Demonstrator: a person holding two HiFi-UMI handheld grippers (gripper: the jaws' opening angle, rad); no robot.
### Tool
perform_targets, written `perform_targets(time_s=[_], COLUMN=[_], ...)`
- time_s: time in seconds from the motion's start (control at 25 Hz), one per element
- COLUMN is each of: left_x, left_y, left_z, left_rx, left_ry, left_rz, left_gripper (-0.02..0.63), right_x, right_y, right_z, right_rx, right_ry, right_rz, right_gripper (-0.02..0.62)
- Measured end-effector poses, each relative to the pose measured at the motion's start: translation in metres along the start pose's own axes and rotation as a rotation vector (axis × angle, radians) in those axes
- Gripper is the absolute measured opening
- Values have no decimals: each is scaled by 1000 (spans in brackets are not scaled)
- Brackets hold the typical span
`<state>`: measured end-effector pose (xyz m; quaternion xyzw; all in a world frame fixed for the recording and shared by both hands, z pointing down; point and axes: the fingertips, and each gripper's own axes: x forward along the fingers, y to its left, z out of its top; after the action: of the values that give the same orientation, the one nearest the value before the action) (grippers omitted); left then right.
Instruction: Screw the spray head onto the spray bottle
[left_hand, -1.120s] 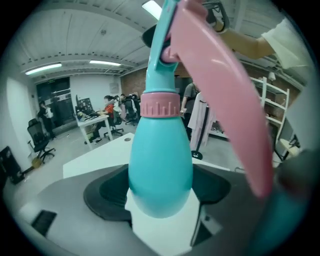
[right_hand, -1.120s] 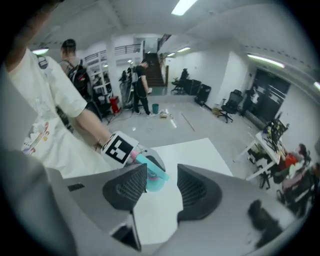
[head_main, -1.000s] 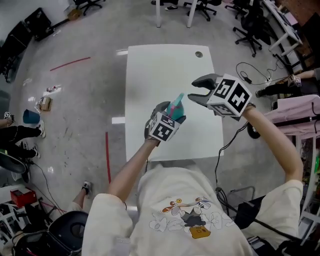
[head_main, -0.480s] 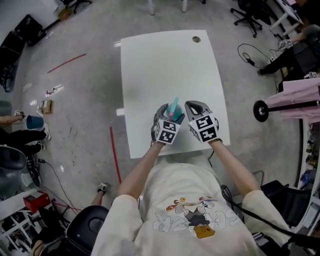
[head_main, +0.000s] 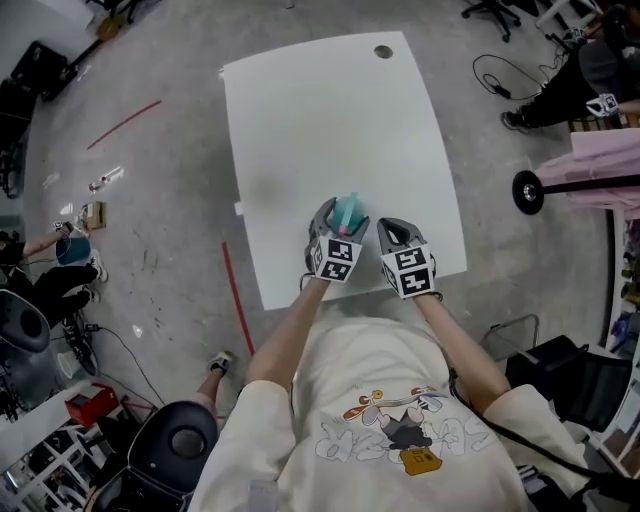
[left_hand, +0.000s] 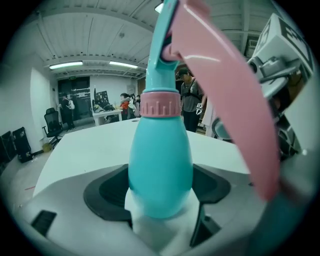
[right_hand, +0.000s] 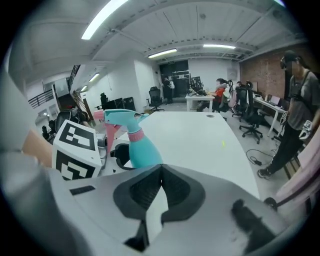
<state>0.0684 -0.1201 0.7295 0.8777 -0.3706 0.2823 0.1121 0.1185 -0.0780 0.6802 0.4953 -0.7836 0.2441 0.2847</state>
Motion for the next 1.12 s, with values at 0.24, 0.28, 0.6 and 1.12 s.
perform_targets(time_s=[0.24, 0.28, 0.6, 1.12], left_x=[-2, -4, -71, -159], left_y=[-7, -6, -5, 1], left_z=[-5, -7, -8, 51], left_rx=[-22, -36, -167, -286], left_ry=[15, 8, 27, 95], left_rz=[-64, -70, 3, 243], left_gripper=[437, 459, 490, 5], right_x=[-1, 0, 0, -49], right_y=[0, 0, 5, 38], right_z=[-2, 0, 8, 22], right_rx=[24, 32, 57, 35], right_ry=[16, 14, -28, -103], right_rz=[26, 31, 76, 111], right_gripper=[6, 6, 6, 5])
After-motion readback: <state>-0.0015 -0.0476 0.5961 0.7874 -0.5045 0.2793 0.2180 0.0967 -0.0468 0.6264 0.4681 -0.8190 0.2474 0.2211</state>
